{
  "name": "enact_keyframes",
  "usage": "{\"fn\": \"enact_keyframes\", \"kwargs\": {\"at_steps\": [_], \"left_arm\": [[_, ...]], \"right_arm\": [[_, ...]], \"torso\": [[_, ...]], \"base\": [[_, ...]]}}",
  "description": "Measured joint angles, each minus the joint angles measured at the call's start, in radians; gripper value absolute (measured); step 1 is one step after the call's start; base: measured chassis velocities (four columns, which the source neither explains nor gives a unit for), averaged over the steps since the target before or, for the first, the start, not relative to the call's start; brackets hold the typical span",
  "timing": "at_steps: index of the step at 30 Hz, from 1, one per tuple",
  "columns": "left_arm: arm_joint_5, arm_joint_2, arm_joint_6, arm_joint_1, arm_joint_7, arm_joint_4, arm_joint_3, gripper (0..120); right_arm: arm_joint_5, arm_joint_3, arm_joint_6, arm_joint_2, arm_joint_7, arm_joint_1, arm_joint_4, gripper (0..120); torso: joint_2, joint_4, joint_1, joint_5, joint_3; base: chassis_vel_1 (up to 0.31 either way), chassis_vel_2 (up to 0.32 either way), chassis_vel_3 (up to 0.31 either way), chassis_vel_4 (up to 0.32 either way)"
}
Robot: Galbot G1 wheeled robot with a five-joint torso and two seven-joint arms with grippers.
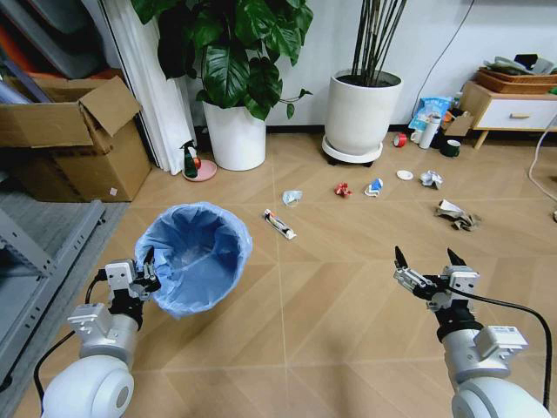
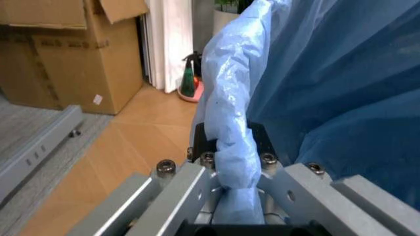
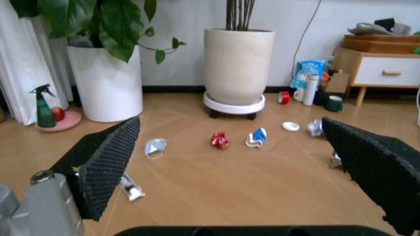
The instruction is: Pick up the trash bin and place the garbage on the floor into it.
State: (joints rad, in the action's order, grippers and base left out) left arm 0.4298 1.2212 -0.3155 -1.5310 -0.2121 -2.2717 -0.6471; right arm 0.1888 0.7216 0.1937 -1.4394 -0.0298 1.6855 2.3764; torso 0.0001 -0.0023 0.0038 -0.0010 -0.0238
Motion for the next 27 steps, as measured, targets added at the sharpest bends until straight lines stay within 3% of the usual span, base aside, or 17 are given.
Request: {"fn": "enact_keyframes", "kwargs": {"at_steps": [27], "left_arm": [[0.002,-0.001,0.002,0.011,0.005,0.020,0.006,0]], "right_arm": [[-0.016,-0.004,-0.011,-0.005,0.003,-0.009,-0.031,100]], "torso": [[0.000,0.0002,0.000,0.0003,0.000]], "base": [[-0.163,0.268,0.163,-0.266]]}}
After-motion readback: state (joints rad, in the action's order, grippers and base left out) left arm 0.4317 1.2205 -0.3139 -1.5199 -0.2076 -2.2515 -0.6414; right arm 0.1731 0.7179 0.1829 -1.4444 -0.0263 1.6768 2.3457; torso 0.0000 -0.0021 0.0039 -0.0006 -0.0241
